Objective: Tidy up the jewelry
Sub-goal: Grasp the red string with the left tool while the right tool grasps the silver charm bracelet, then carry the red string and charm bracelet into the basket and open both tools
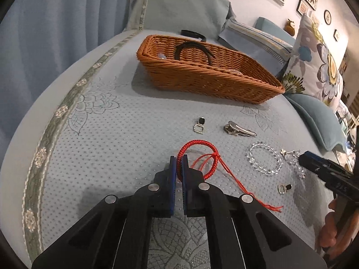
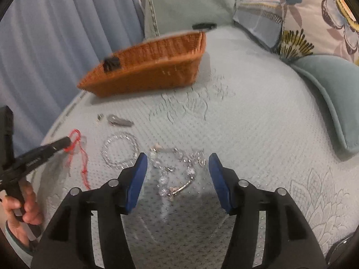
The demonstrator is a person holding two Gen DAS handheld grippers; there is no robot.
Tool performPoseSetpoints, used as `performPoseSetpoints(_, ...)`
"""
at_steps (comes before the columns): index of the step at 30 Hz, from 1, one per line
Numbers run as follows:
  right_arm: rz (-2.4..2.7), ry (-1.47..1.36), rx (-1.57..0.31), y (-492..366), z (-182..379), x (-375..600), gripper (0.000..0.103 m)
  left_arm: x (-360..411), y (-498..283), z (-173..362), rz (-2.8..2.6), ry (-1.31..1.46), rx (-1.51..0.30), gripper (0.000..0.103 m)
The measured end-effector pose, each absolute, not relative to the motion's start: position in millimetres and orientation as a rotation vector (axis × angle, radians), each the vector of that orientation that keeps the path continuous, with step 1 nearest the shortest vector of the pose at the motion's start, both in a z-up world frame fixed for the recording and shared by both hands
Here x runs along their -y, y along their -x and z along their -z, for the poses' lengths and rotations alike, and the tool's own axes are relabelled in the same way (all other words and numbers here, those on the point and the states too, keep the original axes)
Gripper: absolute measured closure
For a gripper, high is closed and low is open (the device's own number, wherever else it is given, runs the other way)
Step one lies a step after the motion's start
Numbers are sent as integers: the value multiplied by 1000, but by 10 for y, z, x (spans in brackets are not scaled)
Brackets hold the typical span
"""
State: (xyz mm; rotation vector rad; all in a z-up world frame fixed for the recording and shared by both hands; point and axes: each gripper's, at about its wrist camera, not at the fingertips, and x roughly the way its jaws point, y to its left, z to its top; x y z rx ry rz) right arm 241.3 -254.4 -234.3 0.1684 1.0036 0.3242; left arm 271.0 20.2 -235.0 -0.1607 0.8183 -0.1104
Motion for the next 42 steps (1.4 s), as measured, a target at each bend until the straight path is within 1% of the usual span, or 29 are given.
performPoseSetpoints(7,-287,-55,-1023,-2455,2380,2367,49,-211,-2711,2342,126,176,-814,100)
performPoseSetpoints(10,-288,-5,-1028,-2448,2391,2288,47,-209,-2716,2342,132,180,-816,100)
performPoseSetpoints(13,-298,26,-1031,-2429,2390,2251,47,-214,-2719,2339,138,187,-818,100)
performPoseSetpoints(15,-291,41,-1034,-2425,2391,2243,50,-204,-2705,2322,144,182,-811,100)
performPoseSetpoints(16,-286,54,-1029,-2415,2387,2228,58,-195,-2697,2313,147,179,-807,100)
performPoseSetpoints(17,-288,61,-1022,-2409,2384,2205,72,-184,-2689,2301,150,176,-802,100)
performPoseSetpoints(18,-301,73,-1012,-2383,2373,2176,77,-179,-2683,2295,152,174,-799,100)
performPoseSetpoints(19,-308,83,-1007,-2363,2367,2156,85,-175,-2678,2285,155,175,-795,100)
performPoseSetpoints(20,-306,110,-994,-2326,2355,2111,89,-175,-2674,2277,159,178,-792,100)
performPoseSetpoints(22,-298,131,-973,-2281,2330,2083,90,-179,-2666,2264,162,180,-784,100)
performPoseSetpoints(23,-302,126,-965,-2270,2314,2086,95,-183,-2660,2255,164,183,-779,100)
performPoseSetpoints(32,-342,-39,-852,-2238,1897,2292,95,-228,-2574,2003,180,221,-691,100)
performPoseSetpoints(37,-373,-84,-770,-2347,1495,2296,95,-254,-2548,1607,199,255,-606,100)
performPoseSetpoints(42,-374,-82,-668,-2670,1066,2218,95,-293,-2720,1128,203,264,-513,100)
